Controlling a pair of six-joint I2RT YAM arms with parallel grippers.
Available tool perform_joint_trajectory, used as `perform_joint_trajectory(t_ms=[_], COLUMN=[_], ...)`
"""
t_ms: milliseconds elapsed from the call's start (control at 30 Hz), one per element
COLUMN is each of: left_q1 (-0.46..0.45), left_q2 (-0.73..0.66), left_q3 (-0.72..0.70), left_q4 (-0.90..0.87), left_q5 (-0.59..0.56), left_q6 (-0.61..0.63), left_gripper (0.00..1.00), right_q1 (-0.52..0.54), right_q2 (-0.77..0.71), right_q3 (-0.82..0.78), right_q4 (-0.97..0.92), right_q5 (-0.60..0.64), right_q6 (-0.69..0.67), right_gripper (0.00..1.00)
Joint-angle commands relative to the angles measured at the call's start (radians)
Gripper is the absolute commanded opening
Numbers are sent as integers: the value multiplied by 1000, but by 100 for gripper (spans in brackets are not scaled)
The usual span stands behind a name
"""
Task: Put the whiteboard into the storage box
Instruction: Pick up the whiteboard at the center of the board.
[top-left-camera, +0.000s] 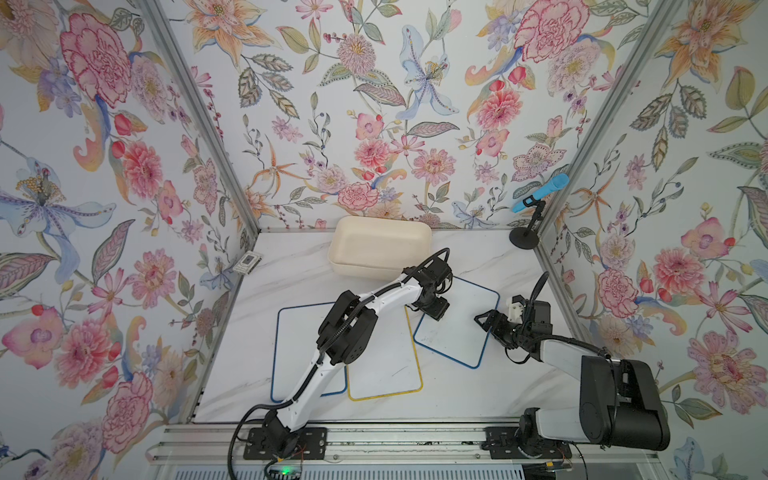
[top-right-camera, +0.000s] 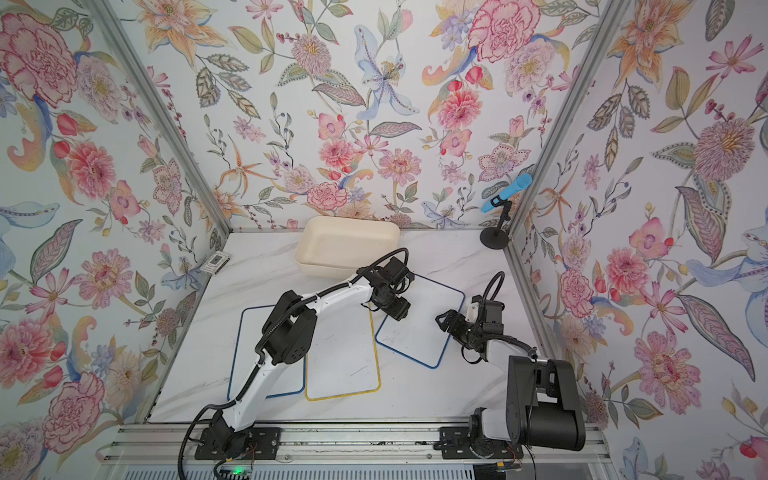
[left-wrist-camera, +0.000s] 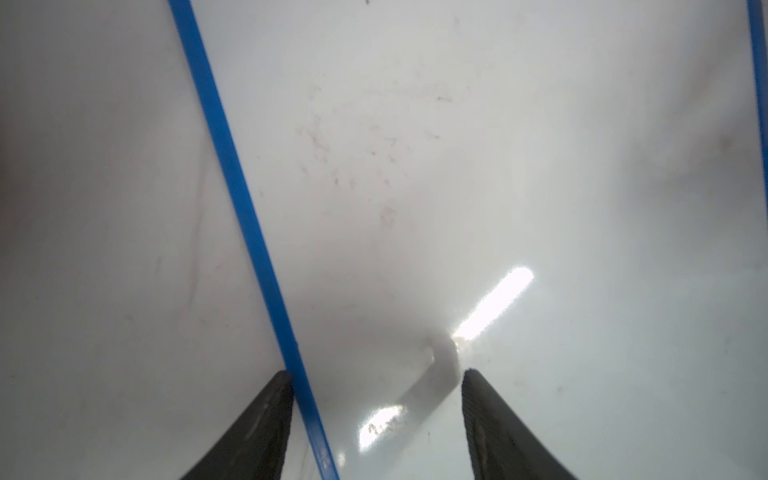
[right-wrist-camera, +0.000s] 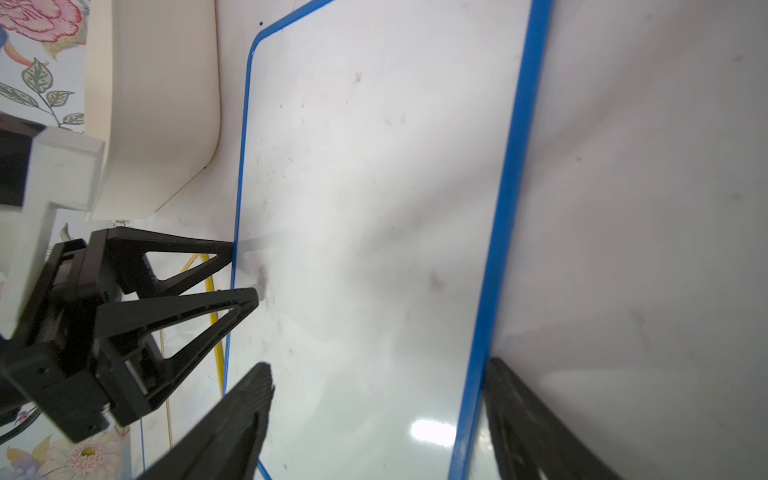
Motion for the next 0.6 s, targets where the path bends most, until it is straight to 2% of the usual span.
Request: perform_joint_trajectory(t_ms=[0,567], left_q1=[-68,-67], left_q2=[239,247], left_q3=[-122,-123], left_q4=[-187,-162], left_q5=[257,292], left_q6=[-1,-4], left_gripper=[65,62], right_q1=[55,6], right_q2=[42,32], right_q3=[-58,-108], right_q4=[28,203], right_q5=[-342,-430], right_q6=[70,159], right_gripper=[80,74])
